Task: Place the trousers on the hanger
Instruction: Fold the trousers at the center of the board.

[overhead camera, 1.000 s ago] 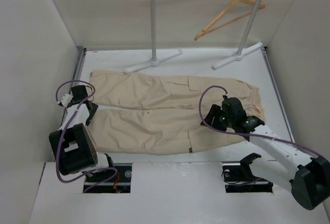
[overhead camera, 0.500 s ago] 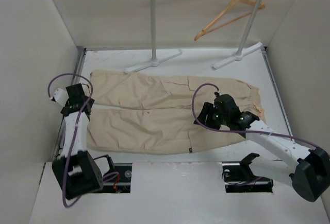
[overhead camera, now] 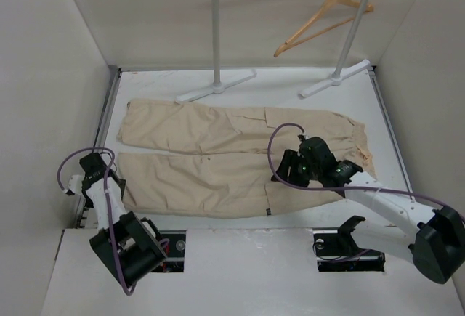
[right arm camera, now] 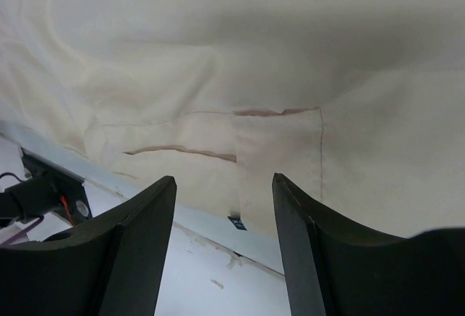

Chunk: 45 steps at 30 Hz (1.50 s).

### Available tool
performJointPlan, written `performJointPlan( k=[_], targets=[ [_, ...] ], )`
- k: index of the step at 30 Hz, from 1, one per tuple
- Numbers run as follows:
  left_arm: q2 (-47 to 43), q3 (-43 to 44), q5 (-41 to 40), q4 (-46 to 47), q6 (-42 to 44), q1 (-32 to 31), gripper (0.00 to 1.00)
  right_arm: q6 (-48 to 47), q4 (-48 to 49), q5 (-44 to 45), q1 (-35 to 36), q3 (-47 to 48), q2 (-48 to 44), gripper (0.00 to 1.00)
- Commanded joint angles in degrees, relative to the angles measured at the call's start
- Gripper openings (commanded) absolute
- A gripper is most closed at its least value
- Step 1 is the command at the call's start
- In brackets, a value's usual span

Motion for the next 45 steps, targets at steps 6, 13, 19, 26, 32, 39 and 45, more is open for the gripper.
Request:
performJointPlan(
  k=[6, 13, 19, 26, 32, 39, 45],
  targets=[
    [8.7, -1.1, 1.5, 8.2, -2.4, 0.4, 0.43, -1.2, 1.1, -0.8, 0.0, -0.8, -3.4, 0.62],
    [5.3, -1.6, 4.1, 9.5, -4.7, 2.3, 0.02, -0.1, -1.0, 0.5, -1.8, -0.3, -6.6, 0.61],
    [-11.3, 5.6, -4.3, -8.4, -5.5, -0.8, 0.0, 2.0, -9.9, 7.7, -7.8, -0.4, -10.8, 0.45],
    [-13.8, 8.7, -10.5, -10.3, -5.1, -5.4, 0.01, 2.7, -20.1, 13.1, -24.5, -0.4, -20.4, 0.16],
    [-13.8, 13.3, -10.6, -8.9, -6.0, -9.5, 0.01, 3.5, -23.0, 20.1, -34.8, 3.3, -14.2, 0.51],
    [-12.3, 18.0, -11.6, -6.0, -6.7, -16.3, 0.02, 4.2, -22.9, 31.7, -43.7, 9.3, 0.2, 0.55],
    [-11.4, 17.3, -9.0, -2.7, -9.2, -18.6, 0.02, 4.7, -24.6, 35.2, -50.3, 5.3, -0.5, 0.53]
  ],
)
